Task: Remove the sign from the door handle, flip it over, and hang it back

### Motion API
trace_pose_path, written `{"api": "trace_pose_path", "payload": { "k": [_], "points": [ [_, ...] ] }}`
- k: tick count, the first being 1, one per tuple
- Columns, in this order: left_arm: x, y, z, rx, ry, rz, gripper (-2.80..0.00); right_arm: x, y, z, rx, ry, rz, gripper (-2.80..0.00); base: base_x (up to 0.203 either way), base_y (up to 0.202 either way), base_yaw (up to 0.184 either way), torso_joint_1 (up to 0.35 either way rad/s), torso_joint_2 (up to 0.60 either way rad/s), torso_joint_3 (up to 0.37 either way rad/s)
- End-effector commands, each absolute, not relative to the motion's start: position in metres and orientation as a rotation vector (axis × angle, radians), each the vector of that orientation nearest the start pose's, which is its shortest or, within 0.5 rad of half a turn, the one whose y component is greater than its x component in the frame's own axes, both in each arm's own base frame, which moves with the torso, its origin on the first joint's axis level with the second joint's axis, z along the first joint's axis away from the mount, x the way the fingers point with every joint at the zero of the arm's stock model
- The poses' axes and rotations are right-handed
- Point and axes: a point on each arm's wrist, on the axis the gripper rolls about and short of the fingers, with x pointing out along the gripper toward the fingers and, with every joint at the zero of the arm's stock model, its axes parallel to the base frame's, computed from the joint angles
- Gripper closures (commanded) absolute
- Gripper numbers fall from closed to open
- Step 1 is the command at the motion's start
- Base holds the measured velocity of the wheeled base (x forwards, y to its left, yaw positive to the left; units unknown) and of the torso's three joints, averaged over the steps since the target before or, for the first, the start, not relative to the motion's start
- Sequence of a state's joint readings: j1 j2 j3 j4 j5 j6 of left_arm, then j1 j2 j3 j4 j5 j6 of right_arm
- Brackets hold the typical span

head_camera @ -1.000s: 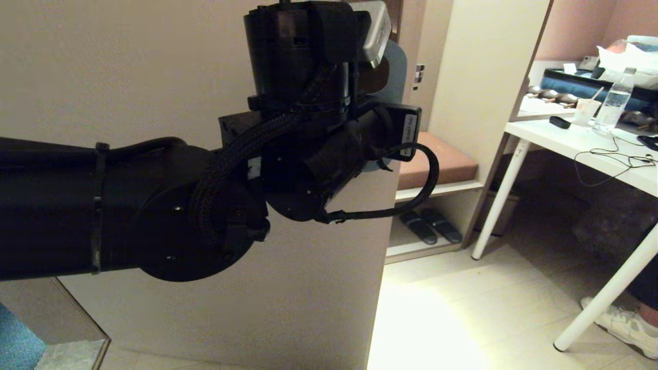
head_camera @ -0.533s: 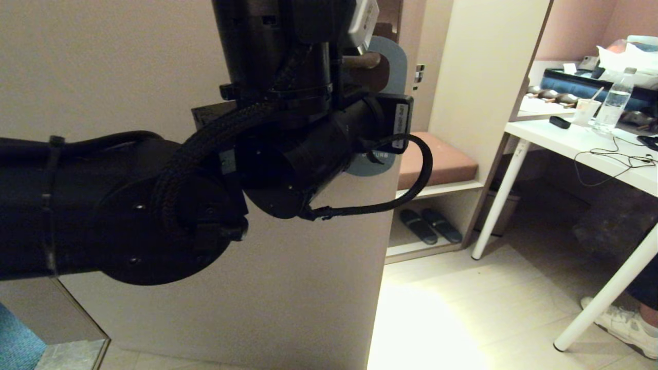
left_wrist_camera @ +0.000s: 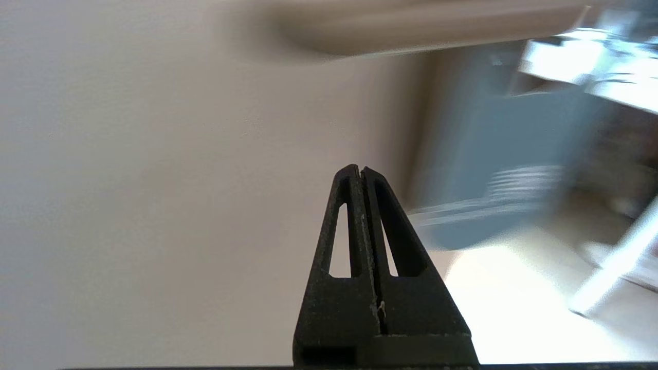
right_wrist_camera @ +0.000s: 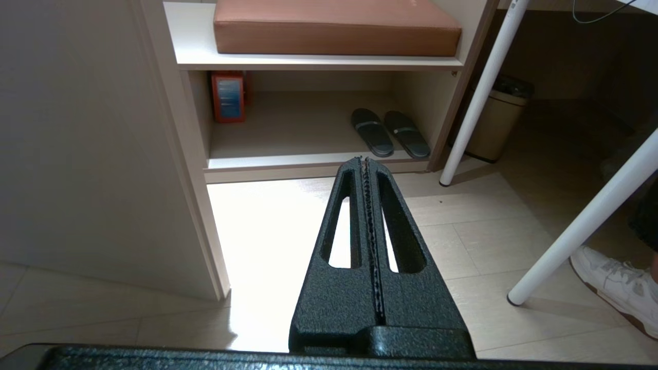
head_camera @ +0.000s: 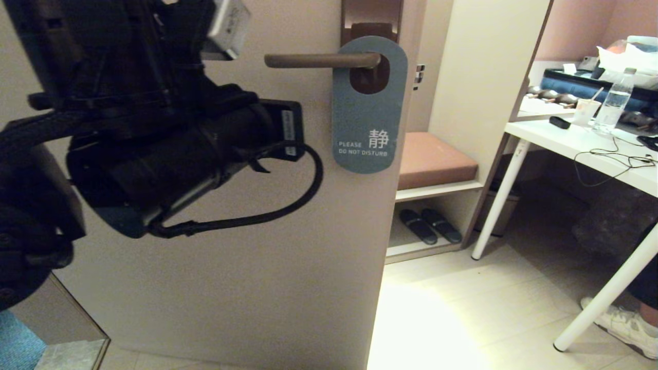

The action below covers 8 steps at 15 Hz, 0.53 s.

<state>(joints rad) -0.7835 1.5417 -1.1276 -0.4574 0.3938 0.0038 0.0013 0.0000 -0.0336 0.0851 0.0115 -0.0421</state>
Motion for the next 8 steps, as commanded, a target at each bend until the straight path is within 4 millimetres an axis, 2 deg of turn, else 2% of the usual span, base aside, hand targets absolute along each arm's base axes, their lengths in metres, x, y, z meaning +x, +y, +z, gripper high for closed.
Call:
{"api": "trace_pose_path", "payload": {
  "k": [1,3,6,8],
  "points": [
    [0.197,-0.151,0.311,-0.042,-0.071,-0.297,0.0,-0.026,0.0,0.076,-0.043,0.052,0.015,0.0,0.0,0.0,0.0,0.0,0.0,0.0],
    [0.197,-0.125,0.305,-0.036,-0.064,-0.21,0.0,-0.026,0.0,0.076,-0.043,0.052,0.015,0.0,0.0,0.0,0.0,0.0,0.0,0.0],
    [0.193,-0.097,0.298,-0.026,-0.057,-0.111,0.0,-0.026,0.0,0.076,-0.043,0.052,0.015,0.0,0.0,0.0,0.0,0.0,0.0,0.0],
    [0.188,-0.077,0.286,-0.015,-0.035,-0.038,0.0,-0.026,0.0,0.076,-0.043,0.052,0.015,0.0,0.0,0.0,0.0,0.0,0.0,0.0]
  ]
}}
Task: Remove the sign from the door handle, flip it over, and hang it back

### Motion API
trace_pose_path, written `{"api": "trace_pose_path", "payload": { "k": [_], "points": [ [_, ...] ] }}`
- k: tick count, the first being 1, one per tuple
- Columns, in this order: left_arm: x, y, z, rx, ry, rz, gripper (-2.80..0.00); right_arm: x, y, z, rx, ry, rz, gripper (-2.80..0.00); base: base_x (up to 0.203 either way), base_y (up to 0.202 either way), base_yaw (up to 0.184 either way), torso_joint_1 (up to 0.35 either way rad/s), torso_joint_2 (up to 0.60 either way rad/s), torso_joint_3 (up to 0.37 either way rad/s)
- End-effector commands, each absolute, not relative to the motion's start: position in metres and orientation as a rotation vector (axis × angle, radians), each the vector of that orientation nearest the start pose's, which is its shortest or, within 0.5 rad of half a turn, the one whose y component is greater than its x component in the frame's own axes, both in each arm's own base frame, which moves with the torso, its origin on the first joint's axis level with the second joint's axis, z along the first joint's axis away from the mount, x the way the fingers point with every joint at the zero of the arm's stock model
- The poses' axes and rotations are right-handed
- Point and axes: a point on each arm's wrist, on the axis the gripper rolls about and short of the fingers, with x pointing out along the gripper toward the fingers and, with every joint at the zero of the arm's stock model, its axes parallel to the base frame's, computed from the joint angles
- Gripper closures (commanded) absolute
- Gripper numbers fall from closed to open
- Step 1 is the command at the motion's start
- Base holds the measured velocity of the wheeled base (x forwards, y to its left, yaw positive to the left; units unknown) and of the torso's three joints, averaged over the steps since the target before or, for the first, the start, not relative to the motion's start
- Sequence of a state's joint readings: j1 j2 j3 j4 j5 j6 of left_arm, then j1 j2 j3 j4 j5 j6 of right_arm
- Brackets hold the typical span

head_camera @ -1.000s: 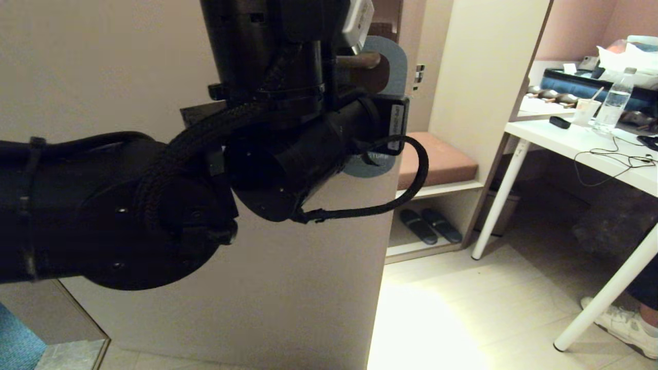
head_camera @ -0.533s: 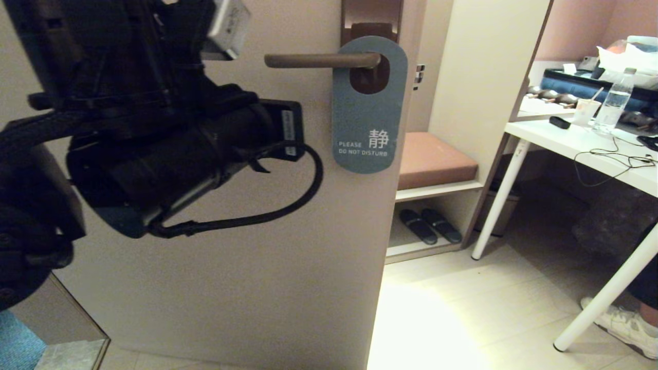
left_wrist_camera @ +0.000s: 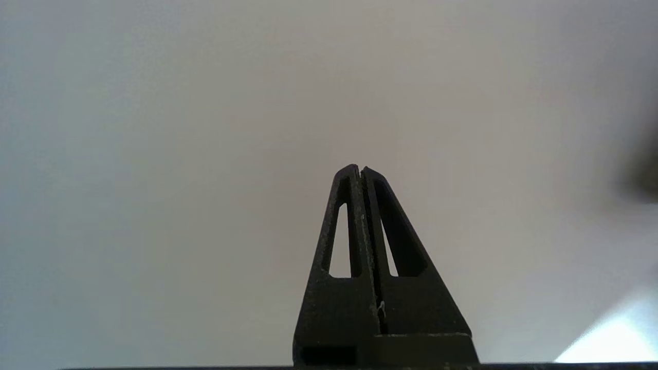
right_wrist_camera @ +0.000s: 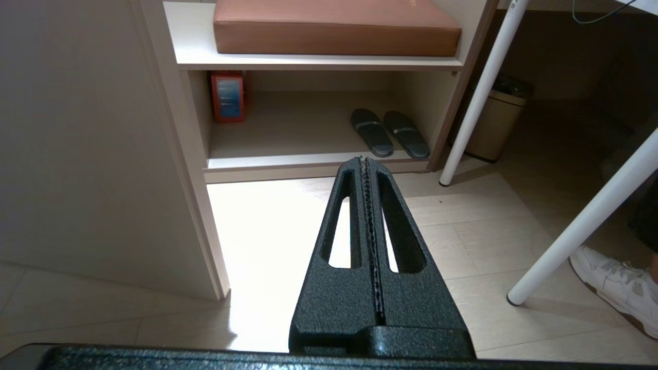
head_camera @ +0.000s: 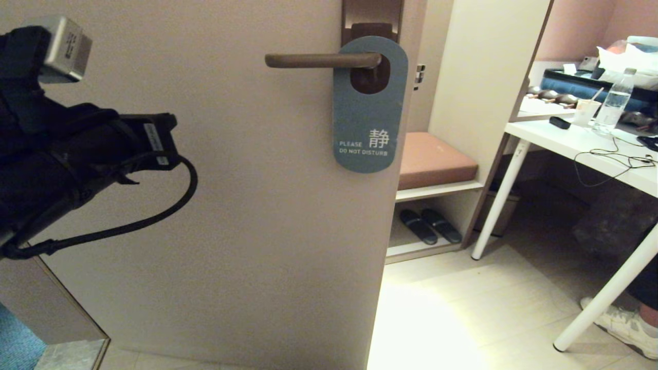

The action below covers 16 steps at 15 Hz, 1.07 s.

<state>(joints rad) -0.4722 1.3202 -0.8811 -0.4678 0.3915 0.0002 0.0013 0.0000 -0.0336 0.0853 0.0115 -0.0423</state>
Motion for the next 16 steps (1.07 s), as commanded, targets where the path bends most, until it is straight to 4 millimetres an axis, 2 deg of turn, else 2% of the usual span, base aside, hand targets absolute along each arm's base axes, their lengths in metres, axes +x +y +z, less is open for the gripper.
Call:
{"api": "trace_pose_path", "payload": {
  "k": [1,4,7,12,16],
  "points": [
    [0.182,-0.066,0.277,-0.01,-0.023,0.0,0.0,-0.026,0.0,0.076,-0.043,0.052,0.015,0.0,0.0,0.0,0.0,0.0,0.0,0.0],
    [0.154,-0.041,0.247,0.011,0.018,0.079,0.0,-0.026,0.0,0.076,-0.043,0.052,0.015,0.0,0.0,0.0,0.0,0.0,0.0,0.0],
    [0.114,-0.021,0.215,0.036,0.04,0.134,0.0,-0.026,0.0,0.076,-0.043,0.052,0.015,0.0,0.0,0.0,0.0,0.0,0.0,0.0],
    [0.061,-0.002,0.16,0.029,0.009,0.179,0.0,-0.026,0.0,0.076,-0.043,0.052,0.015,0.0,0.0,0.0,0.0,0.0,0.0,0.0],
    [0.024,0.002,0.134,0.02,-0.076,0.103,0.0,-0.026,0.0,0.076,-0.043,0.052,0.015,0.0,0.0,0.0,0.0,0.0,0.0,0.0]
  ]
}}
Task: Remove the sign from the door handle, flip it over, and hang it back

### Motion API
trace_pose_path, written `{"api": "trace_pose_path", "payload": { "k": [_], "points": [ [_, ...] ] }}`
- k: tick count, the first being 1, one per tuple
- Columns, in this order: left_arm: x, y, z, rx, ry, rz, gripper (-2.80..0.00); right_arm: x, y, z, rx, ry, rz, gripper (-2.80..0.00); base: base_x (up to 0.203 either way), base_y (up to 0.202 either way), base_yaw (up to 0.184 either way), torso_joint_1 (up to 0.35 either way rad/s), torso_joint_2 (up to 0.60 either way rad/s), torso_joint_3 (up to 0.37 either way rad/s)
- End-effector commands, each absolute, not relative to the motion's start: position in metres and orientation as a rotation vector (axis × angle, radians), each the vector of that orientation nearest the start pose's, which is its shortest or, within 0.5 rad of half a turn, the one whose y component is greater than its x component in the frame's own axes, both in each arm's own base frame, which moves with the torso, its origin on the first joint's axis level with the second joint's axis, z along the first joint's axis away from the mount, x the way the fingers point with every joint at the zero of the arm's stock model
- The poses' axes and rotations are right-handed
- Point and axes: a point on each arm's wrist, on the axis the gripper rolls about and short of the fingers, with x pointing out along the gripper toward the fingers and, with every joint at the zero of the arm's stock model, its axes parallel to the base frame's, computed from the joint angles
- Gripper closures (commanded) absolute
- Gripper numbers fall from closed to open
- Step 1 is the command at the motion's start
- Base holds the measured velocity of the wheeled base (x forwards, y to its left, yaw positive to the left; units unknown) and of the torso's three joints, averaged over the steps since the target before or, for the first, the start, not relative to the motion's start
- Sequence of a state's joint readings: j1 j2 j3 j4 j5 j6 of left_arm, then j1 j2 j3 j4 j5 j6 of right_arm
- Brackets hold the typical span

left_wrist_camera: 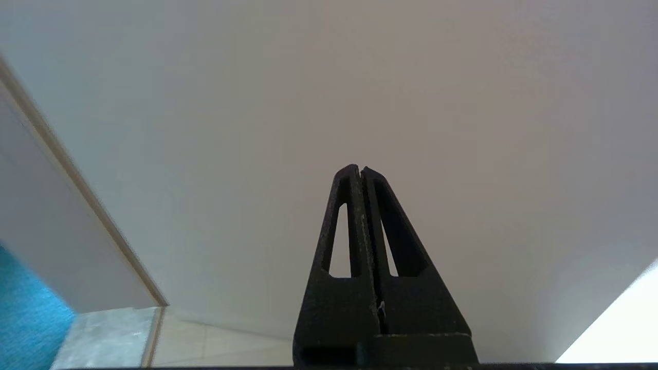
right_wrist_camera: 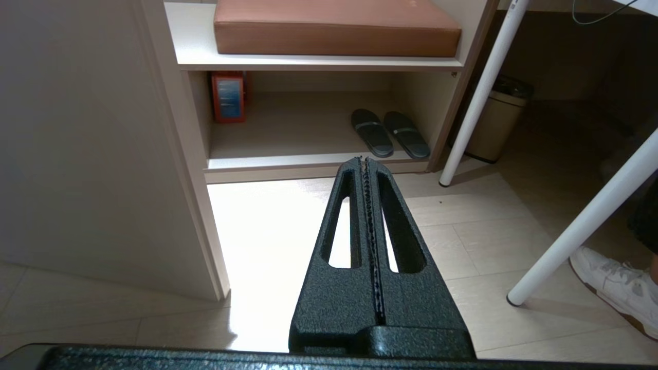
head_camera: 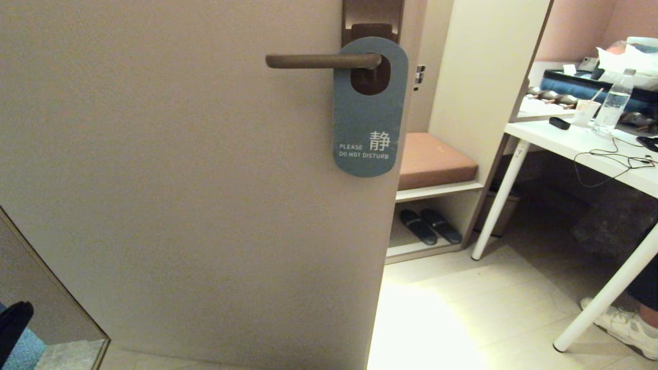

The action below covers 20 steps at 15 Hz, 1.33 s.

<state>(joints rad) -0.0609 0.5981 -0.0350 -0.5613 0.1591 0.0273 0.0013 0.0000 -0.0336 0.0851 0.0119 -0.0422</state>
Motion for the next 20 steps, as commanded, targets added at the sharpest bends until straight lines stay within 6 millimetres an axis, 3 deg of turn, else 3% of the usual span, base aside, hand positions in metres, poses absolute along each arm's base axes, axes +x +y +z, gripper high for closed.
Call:
{"api": "trace_pose_path", "payload": {
  "k": [1,4,9,20],
  "points": [
    [0.016,0.002,0.126,0.024,-0.061,0.1,0.0,-0.026,0.0,0.076,-0.043,0.052,0.015,0.0,0.0,0.0,0.0,0.0,0.0,0.0],
    [-0.003,0.002,0.097,0.033,0.054,0.101,0.0,-0.026,0.0,0.076,-0.043,0.052,0.015,0.0,0.0,0.0,0.0,0.0,0.0,0.0],
    [-0.022,0.0,0.076,0.043,0.001,0.017,0.0,-0.026,0.0,0.076,-0.043,0.052,0.014,0.0,0.0,0.0,0.0,0.0,0.0,0.0],
    [-0.023,0.0,0.075,0.031,0.006,0.015,0.0,-0.026,0.0,0.076,-0.043,0.052,0.015,0.0,0.0,0.0,0.0,0.0,0.0,0.0]
  ]
}}
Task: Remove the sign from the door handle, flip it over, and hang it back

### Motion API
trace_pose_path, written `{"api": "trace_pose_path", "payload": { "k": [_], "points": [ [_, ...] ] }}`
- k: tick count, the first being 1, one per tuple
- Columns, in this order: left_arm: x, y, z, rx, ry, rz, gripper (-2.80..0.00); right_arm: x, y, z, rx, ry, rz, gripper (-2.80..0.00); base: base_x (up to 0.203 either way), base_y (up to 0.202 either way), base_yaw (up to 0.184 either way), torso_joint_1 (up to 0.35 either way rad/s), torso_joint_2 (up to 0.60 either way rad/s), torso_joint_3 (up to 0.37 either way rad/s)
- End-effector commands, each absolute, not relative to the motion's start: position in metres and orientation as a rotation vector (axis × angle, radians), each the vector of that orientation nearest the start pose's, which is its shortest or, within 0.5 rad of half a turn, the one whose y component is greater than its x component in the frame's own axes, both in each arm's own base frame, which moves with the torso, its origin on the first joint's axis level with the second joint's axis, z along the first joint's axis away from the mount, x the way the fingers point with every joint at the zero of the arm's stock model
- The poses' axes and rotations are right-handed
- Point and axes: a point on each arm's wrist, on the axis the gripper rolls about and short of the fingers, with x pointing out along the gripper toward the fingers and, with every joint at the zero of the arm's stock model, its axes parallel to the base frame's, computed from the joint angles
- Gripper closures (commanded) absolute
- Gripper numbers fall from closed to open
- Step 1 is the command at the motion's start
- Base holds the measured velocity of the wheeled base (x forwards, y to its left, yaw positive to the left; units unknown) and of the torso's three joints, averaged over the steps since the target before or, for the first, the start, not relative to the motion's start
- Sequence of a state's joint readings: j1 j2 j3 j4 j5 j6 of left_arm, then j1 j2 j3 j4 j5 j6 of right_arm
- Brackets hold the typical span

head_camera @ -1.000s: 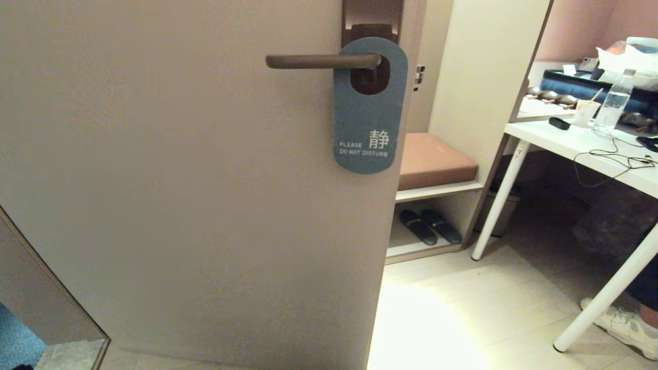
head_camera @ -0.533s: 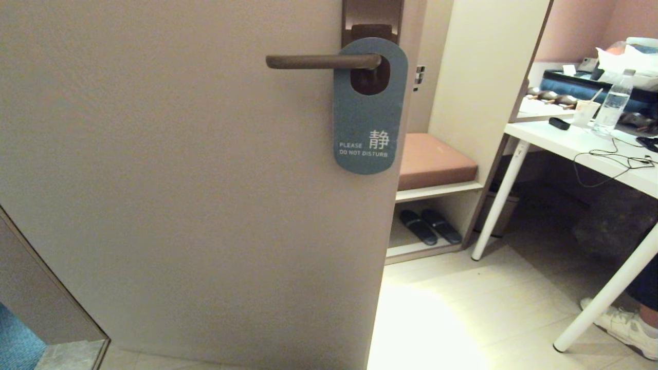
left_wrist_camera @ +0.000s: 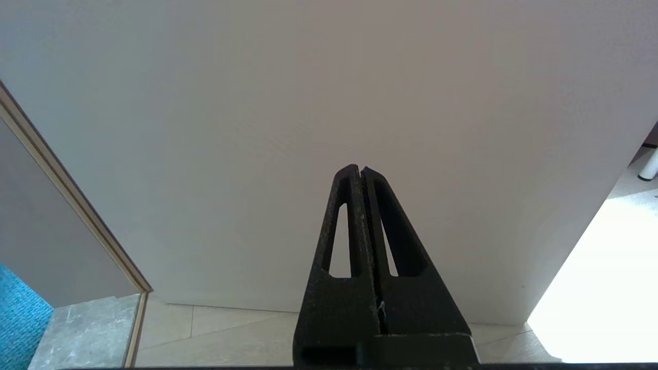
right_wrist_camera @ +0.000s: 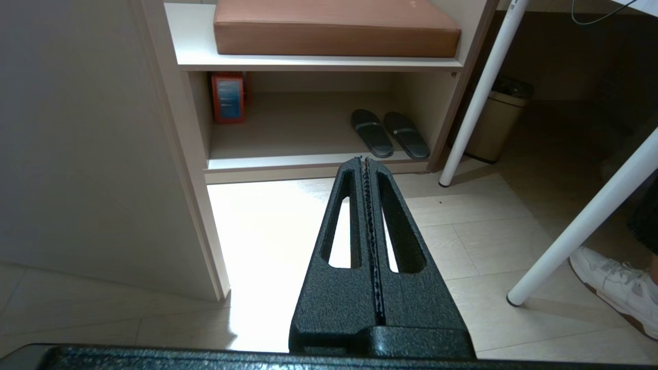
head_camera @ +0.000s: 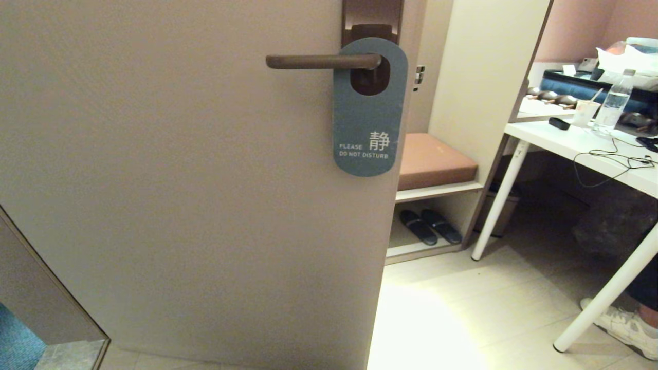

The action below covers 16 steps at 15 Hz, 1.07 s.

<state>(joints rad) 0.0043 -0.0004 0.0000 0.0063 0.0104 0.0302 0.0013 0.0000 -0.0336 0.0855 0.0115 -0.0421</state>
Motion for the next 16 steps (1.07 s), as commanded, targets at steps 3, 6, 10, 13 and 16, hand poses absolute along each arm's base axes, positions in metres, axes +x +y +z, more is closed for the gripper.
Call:
{"api": "trace_pose_path", "payload": {
  "k": [3,6,10,13,16],
  "points": [
    [-0.0228,0.0001,0.0749,0.031,0.006,0.015,0.0,-0.0256,0.0002,0.076,-0.041,0.052,0.015,0.0,0.0,0.0,0.0,0.0,0.0,0.0],
    [-0.0228,0.0001,0.0749,0.031,0.006,0.015,0.0,-0.0256,0.0002,0.076,-0.043,0.052,0.015,0.0,0.0,0.0,0.0,0.0,0.0,0.0],
    [-0.0228,0.0001,0.0749,0.03,0.006,0.015,0.0,-0.0256,0.0002,0.076,-0.042,0.052,0.015,0.0,0.0,0.0,0.0,0.0,0.0,0.0],
    [-0.0228,0.0001,0.0749,0.031,0.006,0.015,0.0,-0.0256,0.0002,0.076,-0.043,0.052,0.013,0.0,0.0,0.0,0.0,0.0,0.0,0.0],
    [-0.0228,0.0001,0.0749,0.031,0.006,0.015,0.0,-0.0256,0.0002,0.076,-0.043,0.052,0.015,0.0,0.0,0.0,0.0,0.0,0.0,0.0]
  ]
}}
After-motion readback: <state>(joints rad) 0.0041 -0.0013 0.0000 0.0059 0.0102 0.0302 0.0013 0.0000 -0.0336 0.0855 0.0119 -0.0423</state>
